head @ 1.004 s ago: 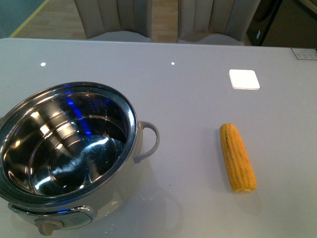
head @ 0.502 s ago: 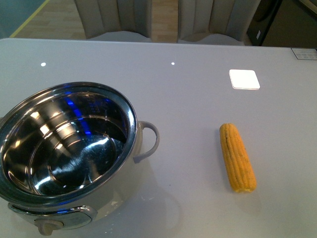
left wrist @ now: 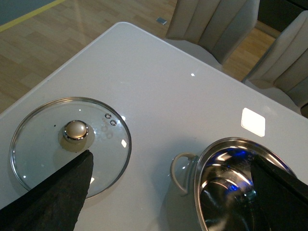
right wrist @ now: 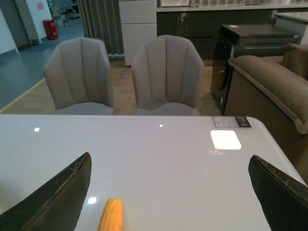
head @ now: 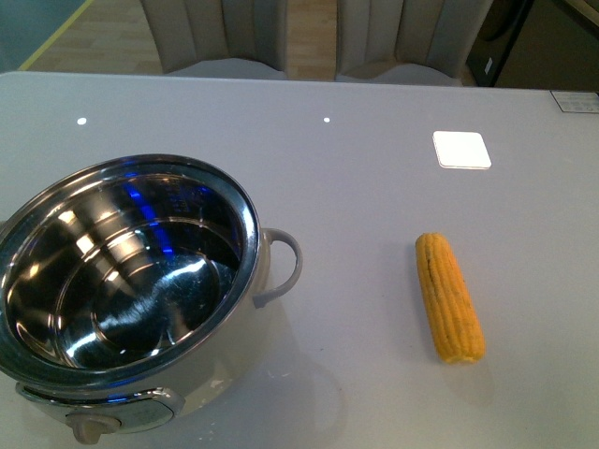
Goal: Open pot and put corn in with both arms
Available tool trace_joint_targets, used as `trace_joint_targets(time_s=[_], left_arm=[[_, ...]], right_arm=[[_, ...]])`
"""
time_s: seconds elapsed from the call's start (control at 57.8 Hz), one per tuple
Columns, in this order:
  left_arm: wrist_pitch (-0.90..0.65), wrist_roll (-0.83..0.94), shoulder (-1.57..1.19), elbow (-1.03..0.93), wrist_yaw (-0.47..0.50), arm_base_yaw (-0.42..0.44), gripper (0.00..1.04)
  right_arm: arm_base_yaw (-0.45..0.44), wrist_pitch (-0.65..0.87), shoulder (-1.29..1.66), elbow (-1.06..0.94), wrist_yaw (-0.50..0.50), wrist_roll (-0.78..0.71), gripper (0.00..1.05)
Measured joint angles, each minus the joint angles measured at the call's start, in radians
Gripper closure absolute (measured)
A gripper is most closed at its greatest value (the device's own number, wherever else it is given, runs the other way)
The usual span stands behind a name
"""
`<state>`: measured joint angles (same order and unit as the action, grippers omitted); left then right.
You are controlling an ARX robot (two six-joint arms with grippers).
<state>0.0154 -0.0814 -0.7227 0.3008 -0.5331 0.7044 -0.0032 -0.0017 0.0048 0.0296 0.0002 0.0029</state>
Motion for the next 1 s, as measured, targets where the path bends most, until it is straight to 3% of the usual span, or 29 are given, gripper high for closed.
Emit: trace_joint_targets(time_s=[0.19, 0.398, 0.692, 0.779, 0.831, 1.004], left_arm=[[-0.024, -0.042, -0.01, 0.014, 0.057, -0.113, 0.07], [0.01, -0.047, 0.093, -0.007, 0.076, -0.294, 0.07], [0.078, -0.031, 0.218, -0.038, 0.034, -0.342, 0.08], [-0.183, 0.024, 0.282, -0.151, 0.212, -0.402, 0.23], [-0.267, 0.044, 0.315, -0.187, 0.266, -0.433, 0.32], [-0.266, 0.064, 0.39, -0.222, 0.353, -0.515, 0.62]], right_arm=[[0.0, 0.0, 0.0, 0.0, 0.0, 0.0, 0.09], [0.0, 0.0, 0.0, 0.0, 0.0, 0.0, 0.09], [0.0, 0.0, 0.0, 0.0, 0.0, 0.0, 0.09], [0.0, 0.0, 0.0, 0.0, 0.0, 0.0, 0.09], [0.0, 0.0, 0.0, 0.0, 0.0, 0.0, 0.09], [0.0, 0.0, 0.0, 0.0, 0.0, 0.0, 0.09]])
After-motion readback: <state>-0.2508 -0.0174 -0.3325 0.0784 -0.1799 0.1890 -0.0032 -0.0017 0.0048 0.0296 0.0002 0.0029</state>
